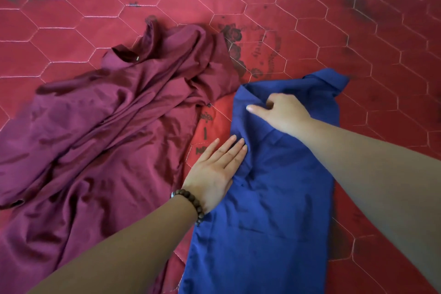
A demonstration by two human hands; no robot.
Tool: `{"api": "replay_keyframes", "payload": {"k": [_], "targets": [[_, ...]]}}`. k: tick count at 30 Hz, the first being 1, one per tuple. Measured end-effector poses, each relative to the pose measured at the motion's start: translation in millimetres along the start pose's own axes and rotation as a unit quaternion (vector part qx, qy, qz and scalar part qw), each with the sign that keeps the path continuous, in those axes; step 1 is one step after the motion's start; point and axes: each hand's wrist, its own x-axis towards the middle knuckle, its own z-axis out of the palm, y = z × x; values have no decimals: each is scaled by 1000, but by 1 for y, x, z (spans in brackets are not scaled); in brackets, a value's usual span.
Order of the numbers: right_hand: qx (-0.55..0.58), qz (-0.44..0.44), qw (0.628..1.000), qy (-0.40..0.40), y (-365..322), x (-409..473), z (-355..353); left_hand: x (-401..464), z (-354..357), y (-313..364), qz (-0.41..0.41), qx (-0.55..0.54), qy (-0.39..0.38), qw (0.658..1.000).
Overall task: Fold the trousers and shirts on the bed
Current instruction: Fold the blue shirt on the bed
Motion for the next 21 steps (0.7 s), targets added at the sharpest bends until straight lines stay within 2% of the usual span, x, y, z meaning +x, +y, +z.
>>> {"api": "replay_keyframes", "payload": {"k": [3,6,10,11,13,14,16,17,18,20,21], "targets": [[31,-55,998,-13,11,-8,2,3,8,-3,23,0,-46,999],[80,-68,994,-2,19,-6,-8,0,21,-13,22,40,-101,994],[21,-48,999,-1,26,-13,-4,-1,20,-10,11,87,-126,988],[-6,-34,999,15,24,-16,-2,0,16,-7,19,91,-116,989],[-92,-32,990,101,17,-27,3,2,8,0,45,89,-84,991],[-126,-58,978,153,12,-33,8,4,8,3,60,75,-67,993],[-123,-173,952,222,0,-47,22,6,12,9,77,41,-54,995],[-117,-244,938,215,-3,-53,32,7,15,11,75,28,-67,995],[-123,-302,930,171,-4,-57,42,8,19,13,67,21,-89,994],[-154,-338,928,40,2,-59,57,8,28,14,52,37,-135,989],[-172,-330,928,4,9,-54,58,6,32,13,51,53,-144,987]]}}
